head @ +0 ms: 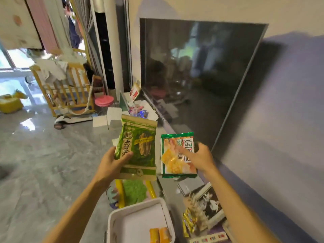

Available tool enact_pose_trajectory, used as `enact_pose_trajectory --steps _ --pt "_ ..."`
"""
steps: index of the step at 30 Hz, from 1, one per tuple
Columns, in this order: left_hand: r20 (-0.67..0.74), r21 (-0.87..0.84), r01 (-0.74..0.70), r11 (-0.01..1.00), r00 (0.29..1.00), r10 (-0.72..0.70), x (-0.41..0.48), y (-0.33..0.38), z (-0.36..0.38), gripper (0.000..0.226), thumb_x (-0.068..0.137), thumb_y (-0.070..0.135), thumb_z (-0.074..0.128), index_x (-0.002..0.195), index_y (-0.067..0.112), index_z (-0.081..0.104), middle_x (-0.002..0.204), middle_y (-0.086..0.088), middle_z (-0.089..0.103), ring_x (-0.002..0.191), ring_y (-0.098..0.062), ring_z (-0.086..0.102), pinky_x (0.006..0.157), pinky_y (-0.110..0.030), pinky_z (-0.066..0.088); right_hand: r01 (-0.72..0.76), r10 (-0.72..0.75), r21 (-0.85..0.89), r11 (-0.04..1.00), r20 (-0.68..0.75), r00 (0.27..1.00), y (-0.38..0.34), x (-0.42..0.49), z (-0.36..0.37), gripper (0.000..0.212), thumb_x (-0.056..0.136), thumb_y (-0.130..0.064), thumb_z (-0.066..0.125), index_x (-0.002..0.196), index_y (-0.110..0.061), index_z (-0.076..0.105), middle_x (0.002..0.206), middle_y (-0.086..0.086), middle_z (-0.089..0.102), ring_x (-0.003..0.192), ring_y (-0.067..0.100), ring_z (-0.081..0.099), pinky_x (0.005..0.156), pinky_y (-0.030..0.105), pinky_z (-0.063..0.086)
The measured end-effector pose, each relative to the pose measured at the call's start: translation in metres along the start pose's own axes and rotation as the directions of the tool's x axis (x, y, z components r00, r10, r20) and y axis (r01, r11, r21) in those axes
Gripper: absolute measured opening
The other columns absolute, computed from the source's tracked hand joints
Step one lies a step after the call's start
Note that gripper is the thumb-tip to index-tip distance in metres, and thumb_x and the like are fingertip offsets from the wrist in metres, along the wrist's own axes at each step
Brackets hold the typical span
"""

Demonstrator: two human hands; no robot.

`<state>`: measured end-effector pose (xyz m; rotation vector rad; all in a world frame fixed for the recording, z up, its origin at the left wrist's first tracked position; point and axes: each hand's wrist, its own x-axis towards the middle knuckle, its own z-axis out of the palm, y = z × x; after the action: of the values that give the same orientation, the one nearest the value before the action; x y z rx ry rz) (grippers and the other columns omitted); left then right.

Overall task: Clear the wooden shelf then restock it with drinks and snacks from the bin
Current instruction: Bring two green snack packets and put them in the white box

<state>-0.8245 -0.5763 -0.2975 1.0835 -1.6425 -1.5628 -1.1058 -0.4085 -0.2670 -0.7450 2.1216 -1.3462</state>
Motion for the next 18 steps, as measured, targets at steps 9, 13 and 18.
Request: enact_pose_trajectory --steps 9,13,18 --pt "0.389 -0.038 -0.189 0.981 0.901 0.189 -0.003 0.058 0.07 0.055 0.089 0.028 0.082 0.136 0.034 0.055 0.115 -0.001 0.077 0.098 -0.025 0.079 0.079 -0.052 0.066 -0.019 0.057 0.099 0.995 -0.392 0.918 0.001 -0.103 -0.084 0.03 0.09 -0.051 0.08 0.105 -0.026 0.073 0.097 -0.007 0.082 0.084 0.013 0.08 0.081 0.047 0.067" --pt "0.575 -0.069 -0.196 0.978 0.794 0.2 -0.031 0.06 0.131 0.054 0.09 0.023 0.081 0.137 0.031 0.054 0.115 -0.002 0.078 0.096 -0.024 0.079 0.075 -0.041 0.067 -0.053 0.133 0.155 0.987 -0.572 0.809 0.033 -0.177 -0.135 0.031 0.089 -0.05 0.082 0.103 -0.024 0.075 0.094 -0.005 0.083 0.085 0.015 0.081 0.084 0.05 0.066" --pt "0.772 -0.111 -0.154 0.982 0.609 0.182 -0.094 0.052 0.224 0.057 0.091 0.017 0.08 0.139 0.029 0.052 0.12 -0.005 0.076 0.103 -0.029 0.078 0.081 -0.051 0.066 -0.102 0.243 0.232 0.967 -0.738 0.63 0.077 -0.286 -0.196 0.032 0.086 -0.048 0.086 0.104 -0.021 0.079 0.093 -0.007 0.083 0.084 0.014 0.081 0.083 0.047 0.066"
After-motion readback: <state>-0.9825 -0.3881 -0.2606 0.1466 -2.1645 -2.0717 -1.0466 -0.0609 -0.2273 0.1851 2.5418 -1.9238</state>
